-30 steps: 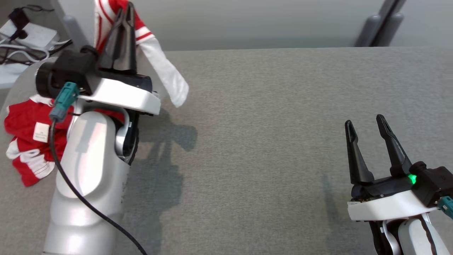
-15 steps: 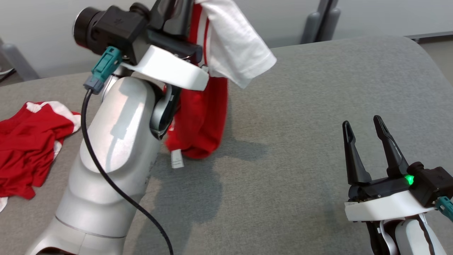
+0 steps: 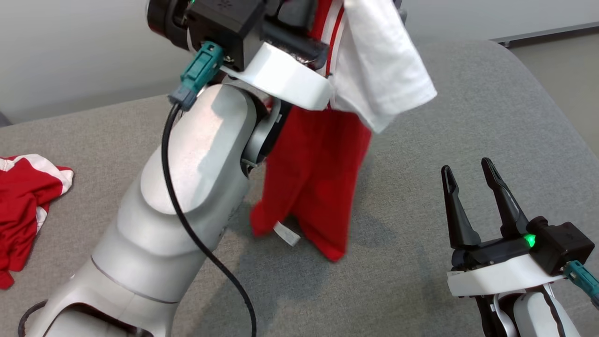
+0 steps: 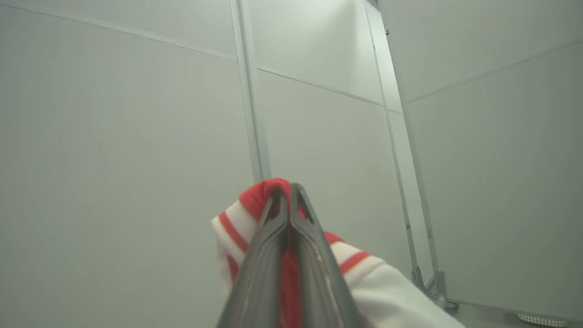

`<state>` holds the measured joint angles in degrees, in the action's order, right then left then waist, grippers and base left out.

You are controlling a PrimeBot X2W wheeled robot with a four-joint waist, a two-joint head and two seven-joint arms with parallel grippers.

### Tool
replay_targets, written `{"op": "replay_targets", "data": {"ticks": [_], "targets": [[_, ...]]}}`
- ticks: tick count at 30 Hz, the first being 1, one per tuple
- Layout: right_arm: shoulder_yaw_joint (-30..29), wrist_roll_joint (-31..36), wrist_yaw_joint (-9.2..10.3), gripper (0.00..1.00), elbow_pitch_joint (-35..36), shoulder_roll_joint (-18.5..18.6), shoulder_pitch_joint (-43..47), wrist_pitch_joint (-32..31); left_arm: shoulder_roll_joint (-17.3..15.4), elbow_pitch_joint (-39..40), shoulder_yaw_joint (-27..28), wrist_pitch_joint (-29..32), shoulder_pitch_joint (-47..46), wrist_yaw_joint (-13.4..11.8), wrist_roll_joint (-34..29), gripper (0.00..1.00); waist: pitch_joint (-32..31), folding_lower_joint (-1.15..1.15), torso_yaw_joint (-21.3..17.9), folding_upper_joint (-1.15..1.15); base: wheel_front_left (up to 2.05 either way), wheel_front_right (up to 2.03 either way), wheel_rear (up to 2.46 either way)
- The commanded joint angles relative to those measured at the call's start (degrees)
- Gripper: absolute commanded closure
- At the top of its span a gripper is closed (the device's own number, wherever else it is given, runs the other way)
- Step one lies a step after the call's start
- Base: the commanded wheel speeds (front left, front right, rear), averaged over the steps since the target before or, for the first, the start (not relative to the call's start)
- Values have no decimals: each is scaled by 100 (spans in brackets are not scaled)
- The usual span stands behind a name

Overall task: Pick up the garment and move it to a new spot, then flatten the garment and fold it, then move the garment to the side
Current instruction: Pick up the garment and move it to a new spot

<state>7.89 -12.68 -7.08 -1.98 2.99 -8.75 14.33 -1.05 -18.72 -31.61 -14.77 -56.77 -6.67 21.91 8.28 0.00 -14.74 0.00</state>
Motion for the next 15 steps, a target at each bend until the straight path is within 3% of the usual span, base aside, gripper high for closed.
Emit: {"op": "replay_targets", "data": {"ticks": [1,8,15], "targets": [[115,-71,-41,0,178,-7,-44,67,-183,-81,167,-23,-126,-42,65,100,64,0,13,0,0,0,0],[26,-143,-41,0,262,-10,-138,67,-292,-1260,525,-23,115,127,-35,100,355,0,181,0,0,0,0],[-113,-131,-41,0,302,-11,-162,67,-485,-1767,871,-23,694,373,-63,100,522,0,461,0,0,0,0]]}}
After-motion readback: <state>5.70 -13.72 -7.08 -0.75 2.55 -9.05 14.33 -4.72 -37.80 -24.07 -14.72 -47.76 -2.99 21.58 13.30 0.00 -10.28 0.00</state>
